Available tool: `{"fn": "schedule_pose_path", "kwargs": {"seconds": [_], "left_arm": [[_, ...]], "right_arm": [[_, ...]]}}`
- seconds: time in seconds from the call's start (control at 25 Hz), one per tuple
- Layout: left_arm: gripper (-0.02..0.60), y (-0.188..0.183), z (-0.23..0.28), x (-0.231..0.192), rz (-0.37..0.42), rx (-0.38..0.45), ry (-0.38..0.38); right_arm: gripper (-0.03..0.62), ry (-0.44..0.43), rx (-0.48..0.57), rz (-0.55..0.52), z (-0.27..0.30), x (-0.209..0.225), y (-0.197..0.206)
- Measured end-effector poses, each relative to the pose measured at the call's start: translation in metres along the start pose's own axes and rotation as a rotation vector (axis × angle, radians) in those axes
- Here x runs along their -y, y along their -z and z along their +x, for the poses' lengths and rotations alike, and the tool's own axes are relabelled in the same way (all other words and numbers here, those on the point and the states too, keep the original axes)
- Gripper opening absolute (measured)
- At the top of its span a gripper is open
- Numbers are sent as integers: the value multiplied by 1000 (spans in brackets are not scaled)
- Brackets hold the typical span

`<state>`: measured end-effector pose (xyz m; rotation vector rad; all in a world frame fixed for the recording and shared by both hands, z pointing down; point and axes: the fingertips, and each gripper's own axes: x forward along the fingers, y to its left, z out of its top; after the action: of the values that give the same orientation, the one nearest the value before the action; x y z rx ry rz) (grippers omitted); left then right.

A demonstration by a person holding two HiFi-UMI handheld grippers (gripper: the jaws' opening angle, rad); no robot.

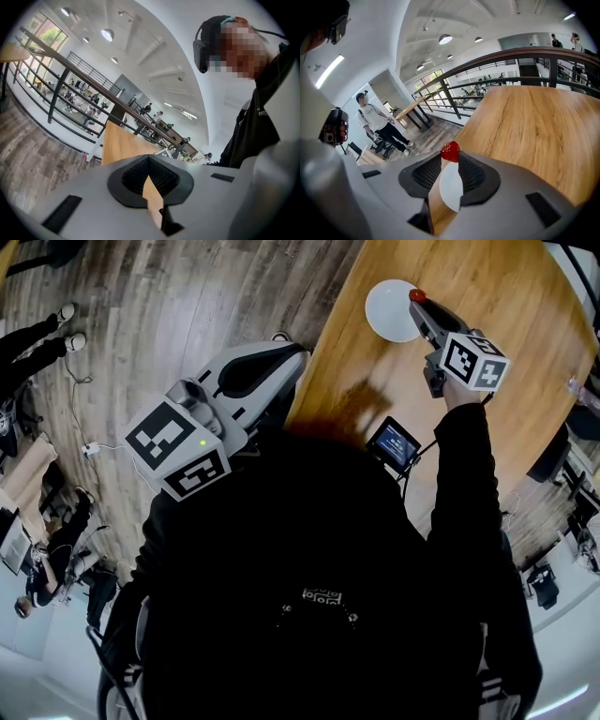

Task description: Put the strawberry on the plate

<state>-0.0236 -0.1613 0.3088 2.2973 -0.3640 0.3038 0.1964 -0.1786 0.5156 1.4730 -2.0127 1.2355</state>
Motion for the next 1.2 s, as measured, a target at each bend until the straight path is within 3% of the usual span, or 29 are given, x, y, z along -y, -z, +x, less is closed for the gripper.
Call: {"fn": "schedule_pose_path", "kwargs": {"seconds": [0.56,1.2], "left_arm": [[-2,9,-6,-3,-30,4,-8],[-2,11,-5,-12,-51,-2,-14]], "right_arm": [[123,73,-142,-10,22,25,51],[127,180,-223,-33,31,45,68]]}}
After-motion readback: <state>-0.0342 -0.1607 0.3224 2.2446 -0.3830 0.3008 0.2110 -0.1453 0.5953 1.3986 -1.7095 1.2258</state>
